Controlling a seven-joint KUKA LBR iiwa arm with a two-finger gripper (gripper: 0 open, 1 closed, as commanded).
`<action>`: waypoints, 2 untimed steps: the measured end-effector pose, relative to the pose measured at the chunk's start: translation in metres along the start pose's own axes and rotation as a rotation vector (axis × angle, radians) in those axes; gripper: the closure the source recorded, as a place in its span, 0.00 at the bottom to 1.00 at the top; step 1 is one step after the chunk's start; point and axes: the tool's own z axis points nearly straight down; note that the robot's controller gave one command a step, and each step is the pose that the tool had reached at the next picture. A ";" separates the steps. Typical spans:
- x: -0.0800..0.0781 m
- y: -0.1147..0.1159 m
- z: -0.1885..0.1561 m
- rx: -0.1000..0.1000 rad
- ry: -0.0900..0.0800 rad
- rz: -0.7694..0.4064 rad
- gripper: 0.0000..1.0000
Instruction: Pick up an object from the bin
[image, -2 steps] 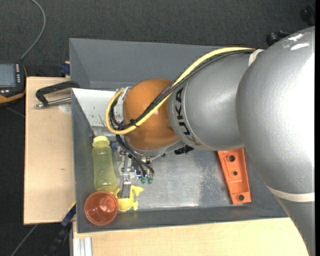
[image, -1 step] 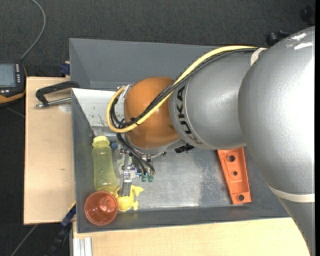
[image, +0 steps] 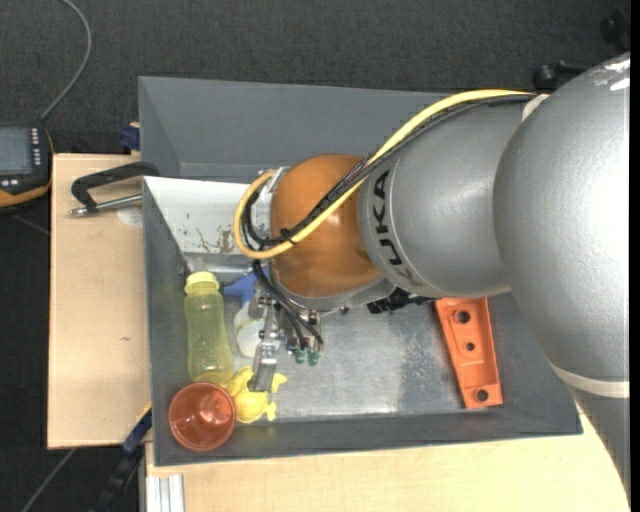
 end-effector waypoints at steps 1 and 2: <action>-0.056 0.009 0.049 -0.005 -0.012 0.110 0.00; -0.033 -0.034 0.036 -0.001 0.002 0.163 0.00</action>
Offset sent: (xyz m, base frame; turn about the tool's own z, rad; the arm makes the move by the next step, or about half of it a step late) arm 0.0004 -0.0905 -0.0090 0.2183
